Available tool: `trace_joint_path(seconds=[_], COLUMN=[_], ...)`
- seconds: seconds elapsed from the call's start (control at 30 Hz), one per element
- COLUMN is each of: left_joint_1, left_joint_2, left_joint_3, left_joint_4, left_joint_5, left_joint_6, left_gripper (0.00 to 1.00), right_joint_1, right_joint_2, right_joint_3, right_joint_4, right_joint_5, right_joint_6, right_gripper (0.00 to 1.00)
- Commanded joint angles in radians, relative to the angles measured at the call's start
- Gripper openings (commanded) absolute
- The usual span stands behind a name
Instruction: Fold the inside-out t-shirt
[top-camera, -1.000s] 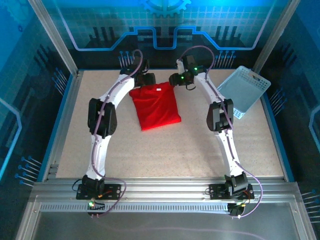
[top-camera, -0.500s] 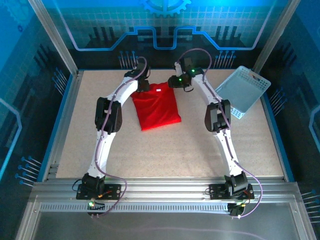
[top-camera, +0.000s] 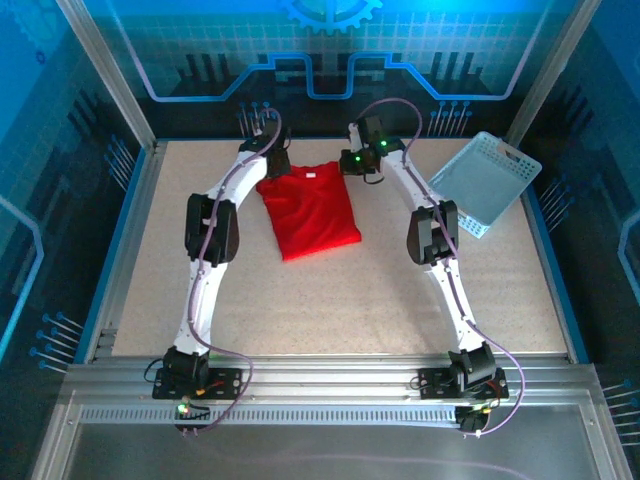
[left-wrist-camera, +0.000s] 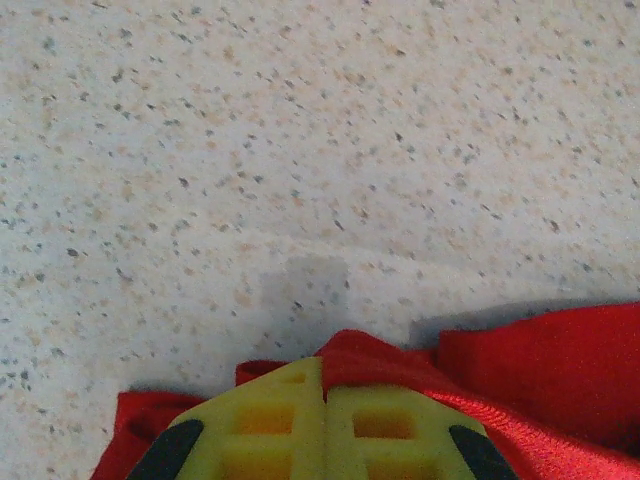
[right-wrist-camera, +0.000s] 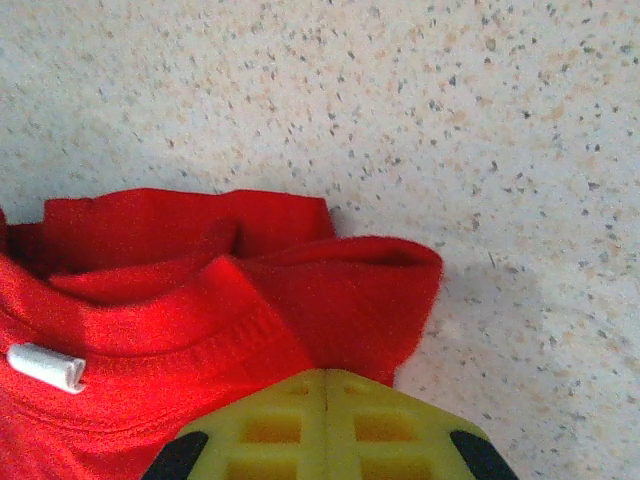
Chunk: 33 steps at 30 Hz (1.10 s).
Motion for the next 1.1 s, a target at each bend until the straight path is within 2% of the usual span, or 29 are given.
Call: trace_joint_path(seconds=[0.0,0.17,0.2,0.27,0.33,0.43,0.5,0.57,0.67,0.77,0.83,0.93,1.07], left_joint_1=[0.023,0.044,0.047,0.055,0.054,0.051,0.046,0.030,-0.001,-0.009,-0.012,-0.011,0.024], left_joint_2=[-0.092,-0.085,-0.082,-0.073,-0.079,-0.109,-0.152,-0.236,-0.354,-0.409,-0.409,-0.398,-0.366], left_joint_3=[-0.083,-0.058,-0.054,-0.031,-0.019,0.001,-0.015,-0.128,-0.323,-0.466,-0.505,-0.537,-0.502], left_joint_4=[0.070,0.047,0.041,-0.003,-0.040,-0.117,-0.178,-0.165,-0.110,-0.050,-0.020,-0.011,0.003], left_joint_5=[-0.028,-0.017,-0.016,-0.034,-0.061,-0.115,-0.146,-0.124,-0.103,-0.040,0.008,0.013,0.030], left_joint_6=[-0.046,-0.066,-0.067,-0.072,-0.057,-0.051,-0.076,-0.110,-0.163,-0.216,-0.219,-0.232,-0.214], left_gripper=[0.01,0.06,0.11,0.31,0.39,0.59,0.65,0.71,0.77,0.79,0.79,0.82,0.84], right_joint_1=[0.013,0.010,0.008,0.009,0.018,0.037,0.045,0.063,0.095,0.126,0.139,0.152,0.161], right_joint_2=[0.021,0.060,0.065,0.063,0.048,-0.011,-0.078,-0.163,-0.246,-0.289,-0.307,-0.327,-0.358], right_joint_3=[0.048,0.103,0.114,0.113,0.099,0.008,-0.114,-0.252,-0.399,-0.480,-0.526,-0.593,-0.689], right_joint_4=[0.069,0.109,0.105,0.087,0.044,-0.015,0.002,0.037,0.072,0.071,0.076,0.085,0.110], right_joint_5=[-0.042,-0.067,-0.081,-0.106,-0.107,-0.083,-0.101,-0.090,-0.064,-0.004,0.036,0.082,0.129], right_joint_6=[0.057,0.102,0.108,0.102,0.061,0.007,-0.008,-0.026,-0.048,-0.060,-0.059,-0.036,-0.006], right_gripper=[0.00,0.01,0.05,0.18,0.23,0.28,0.30,0.33,0.37,0.39,0.39,0.41,0.43])
